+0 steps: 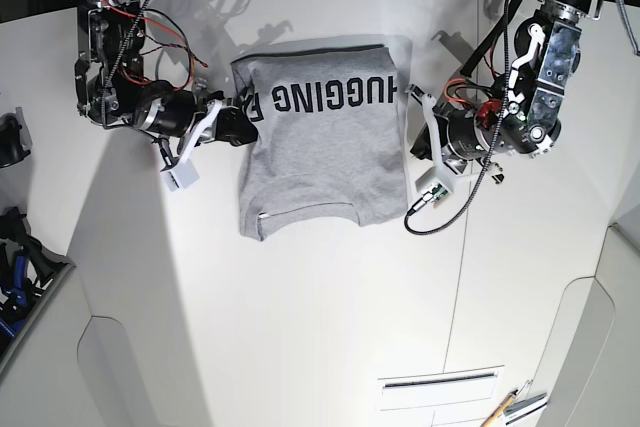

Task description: Fold the T-shirt properly

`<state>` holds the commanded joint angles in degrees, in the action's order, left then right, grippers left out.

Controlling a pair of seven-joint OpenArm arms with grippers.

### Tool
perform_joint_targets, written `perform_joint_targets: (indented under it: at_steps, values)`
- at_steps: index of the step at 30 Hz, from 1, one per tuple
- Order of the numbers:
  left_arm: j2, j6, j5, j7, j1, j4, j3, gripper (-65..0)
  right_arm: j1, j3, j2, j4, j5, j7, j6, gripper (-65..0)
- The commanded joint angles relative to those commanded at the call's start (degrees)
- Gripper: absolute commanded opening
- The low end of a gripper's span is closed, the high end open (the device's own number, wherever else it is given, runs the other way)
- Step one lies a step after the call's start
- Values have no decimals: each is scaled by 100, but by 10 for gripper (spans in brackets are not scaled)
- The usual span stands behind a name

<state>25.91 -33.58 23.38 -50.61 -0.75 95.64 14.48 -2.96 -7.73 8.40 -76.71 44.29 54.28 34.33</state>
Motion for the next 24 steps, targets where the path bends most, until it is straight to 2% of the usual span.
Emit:
perform_joint_targets:
  at_steps: [4, 6, 11, 19, 24]
  values:
    - [2, 168, 0, -7, 0, 0, 0, -650, -2, -2, 2, -11, 114, 85, 0, -650]
    - [0, 166, 4, -39, 0, 0, -28, -650, -4, -9, 44, -72, 109, 83, 0, -650]
    - [0, 153, 442, -240, 17, 0, -267, -650, -2, -52, 354, -581, -83, 90, -2, -650]
    - [0, -284, 772, -365, 621, 275, -1349, -650, 0, -52, 1158, -896, -76, 173, -7, -650]
    - [-2, -310, 905, -369, 1215, 992, -1910, -650, -2, -63, 1401, -896, -33, 269, -11, -650]
